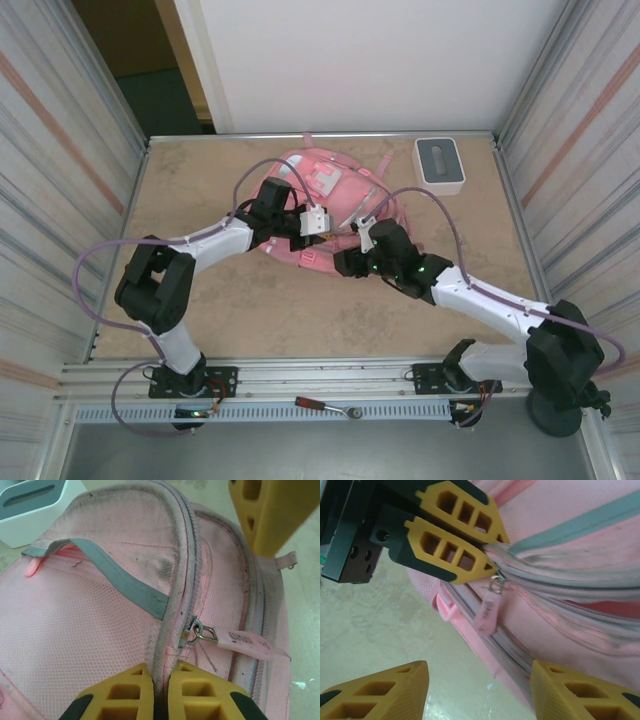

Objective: Pack the student bag

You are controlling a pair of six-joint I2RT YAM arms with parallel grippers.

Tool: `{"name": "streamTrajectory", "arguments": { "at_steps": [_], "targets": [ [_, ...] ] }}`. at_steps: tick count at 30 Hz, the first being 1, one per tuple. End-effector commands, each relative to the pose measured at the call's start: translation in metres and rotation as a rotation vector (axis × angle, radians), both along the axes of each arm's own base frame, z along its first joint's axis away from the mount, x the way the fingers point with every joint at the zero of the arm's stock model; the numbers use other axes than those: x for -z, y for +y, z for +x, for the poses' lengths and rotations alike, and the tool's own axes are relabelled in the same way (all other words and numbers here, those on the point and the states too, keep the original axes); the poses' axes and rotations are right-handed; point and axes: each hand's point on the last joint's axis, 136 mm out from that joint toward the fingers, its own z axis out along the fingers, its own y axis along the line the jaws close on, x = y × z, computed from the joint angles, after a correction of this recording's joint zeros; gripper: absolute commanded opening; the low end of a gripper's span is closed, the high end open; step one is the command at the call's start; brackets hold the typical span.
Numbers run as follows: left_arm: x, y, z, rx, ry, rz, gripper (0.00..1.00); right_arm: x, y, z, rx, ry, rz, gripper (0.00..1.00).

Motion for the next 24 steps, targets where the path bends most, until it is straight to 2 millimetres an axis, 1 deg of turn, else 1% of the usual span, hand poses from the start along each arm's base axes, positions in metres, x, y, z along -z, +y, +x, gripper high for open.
{"name": "streamTrajectory", "arguments": {
  "at_steps": [1, 5, 8, 12, 18, 21, 22, 24],
  "targets": [
    [-0.027, -0.008, -0.012, 0.047, 0.050, -0.104, 0.00, -0.006, 0.007, 0.014, 0.045, -0.126, -0.011, 0.53],
    [-0.033, -0.009, -0.015, 0.065, 0.069, -0.131, 0.00, -0.002, 0.014, 0.018, 0.074, -0.167, -0.041, 0.53],
    [-0.037, -0.009, -0.016, 0.077, 0.071, -0.140, 0.00, 0.001, 0.012, 0.025, 0.129, -0.192, -0.064, 0.53],
    [-0.040, -0.008, -0.017, 0.084, 0.081, -0.159, 0.00, 0.005, 0.004, 0.036, 0.207, -0.218, -0.096, 0.49],
    [-0.040, -0.007, -0.017, 0.089, 0.098, -0.175, 0.00, 0.014, 0.007, 0.043, 0.218, -0.225, -0.115, 0.50],
    [-0.042, -0.006, -0.019, 0.099, 0.109, -0.186, 0.00, 0.014, 0.004, 0.047, 0.246, -0.238, -0.127, 0.50],
    [-0.042, -0.006, -0.019, 0.102, 0.111, -0.189, 0.00, 0.013, 0.002, 0.049, 0.258, -0.243, -0.133, 0.48],
    [-0.042, -0.005, -0.019, 0.101, 0.116, -0.189, 0.00, 0.011, -0.005, 0.051, 0.295, -0.254, -0.145, 0.41]
  ]
}}
